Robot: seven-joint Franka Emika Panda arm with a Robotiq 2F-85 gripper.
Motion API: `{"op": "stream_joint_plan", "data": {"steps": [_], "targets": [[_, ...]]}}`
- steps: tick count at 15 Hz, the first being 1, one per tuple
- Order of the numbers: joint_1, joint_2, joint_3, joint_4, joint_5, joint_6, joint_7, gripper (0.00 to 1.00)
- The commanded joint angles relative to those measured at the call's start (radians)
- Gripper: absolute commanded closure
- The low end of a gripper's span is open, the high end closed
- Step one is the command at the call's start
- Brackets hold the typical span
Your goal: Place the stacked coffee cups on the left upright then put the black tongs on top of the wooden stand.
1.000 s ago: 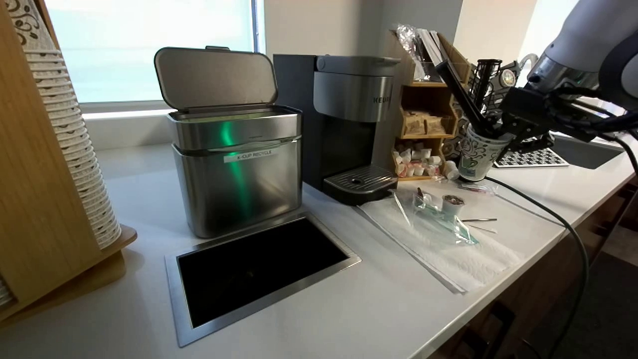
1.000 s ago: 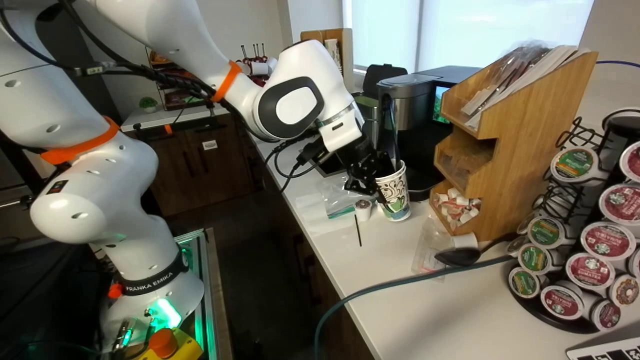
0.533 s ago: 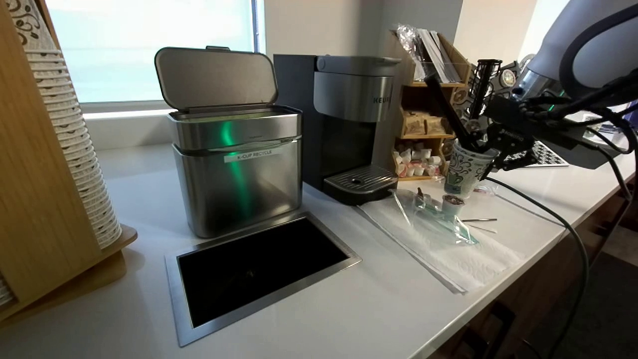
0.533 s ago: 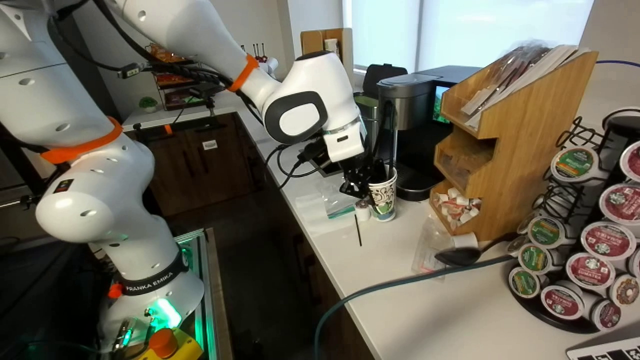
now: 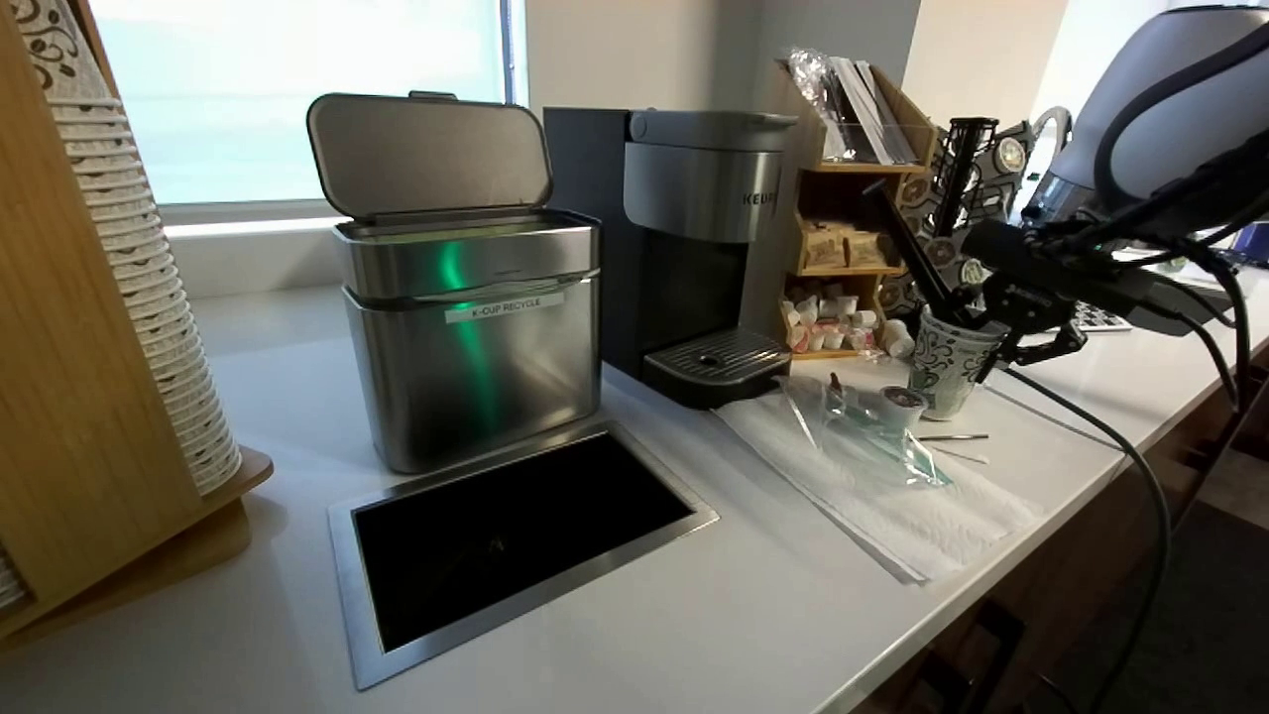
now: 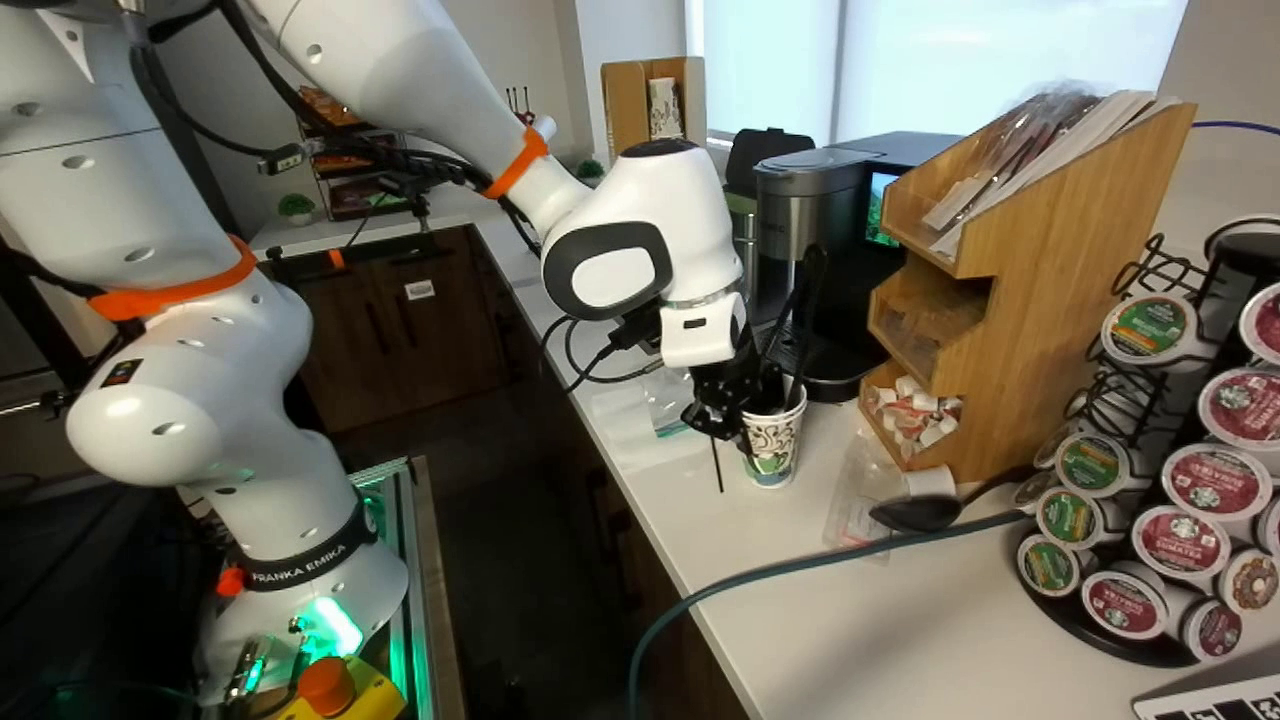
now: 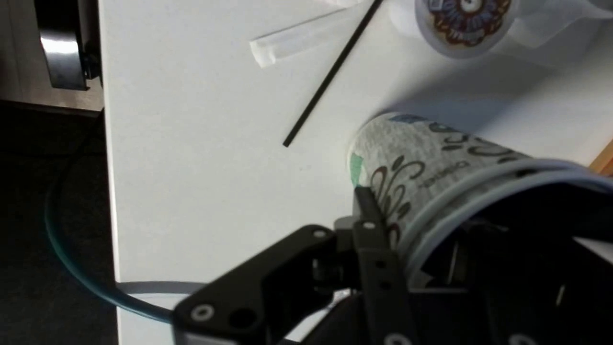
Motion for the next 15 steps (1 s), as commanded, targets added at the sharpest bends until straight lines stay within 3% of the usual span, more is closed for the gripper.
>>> {"op": "stream_joint_plan", "data": {"steps": [1,4,5,7,10,11,12,14,15], "targets": [[-0.006,0.023,-0.008,0.032,-0.045,-0.060,0.075,0.99],[0.003,0.033,-0.015,0.050,-0.023,-0.102,0.074,0.99],[0.005,0.035,-0.016,0.057,-0.021,-0.114,0.076,0.70],[0.007,0.038,-0.018,0.067,-0.025,-0.135,0.085,0.63],[0.008,0.041,-0.022,0.072,-0.036,-0.151,0.094,0.40],[0.009,0.040,-0.021,0.068,-0.041,-0.142,0.100,0.50],[0.008,0.038,-0.022,0.067,-0.055,-0.137,0.111,0.75],[0.007,0.032,-0.021,0.063,-0.084,-0.128,0.134,0.75],[0.007,0.031,-0.020,0.064,-0.101,-0.124,0.147,0.81]]}}
